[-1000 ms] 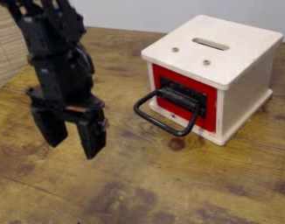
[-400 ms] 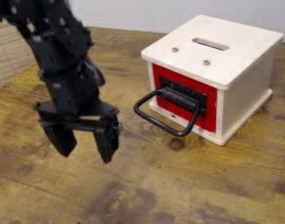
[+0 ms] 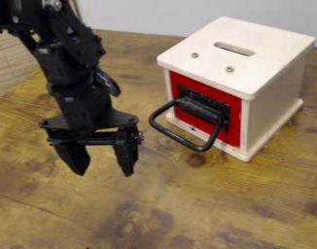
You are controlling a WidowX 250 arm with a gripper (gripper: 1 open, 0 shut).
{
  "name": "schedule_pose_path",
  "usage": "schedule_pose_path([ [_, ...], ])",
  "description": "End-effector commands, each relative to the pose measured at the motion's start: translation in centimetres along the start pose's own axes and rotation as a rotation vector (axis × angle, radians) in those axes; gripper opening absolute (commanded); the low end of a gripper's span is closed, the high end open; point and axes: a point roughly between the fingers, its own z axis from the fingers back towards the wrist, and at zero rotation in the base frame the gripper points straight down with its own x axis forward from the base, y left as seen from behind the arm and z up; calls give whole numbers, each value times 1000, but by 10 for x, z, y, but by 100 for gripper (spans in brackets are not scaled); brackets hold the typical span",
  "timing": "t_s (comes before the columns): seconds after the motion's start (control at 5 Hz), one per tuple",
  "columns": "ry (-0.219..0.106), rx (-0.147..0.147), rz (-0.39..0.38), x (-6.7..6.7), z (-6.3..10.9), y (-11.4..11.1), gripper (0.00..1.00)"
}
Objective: Open the drawer
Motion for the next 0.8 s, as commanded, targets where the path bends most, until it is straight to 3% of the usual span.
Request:
schedule_pose_path([
  [0.0, -70, -34, -12, 10, 20, -3, 100],
  [0.4, -74, -44, 8, 15, 23, -14, 100],
  [0.6, -120, -73, 77, 29, 30, -26, 100],
])
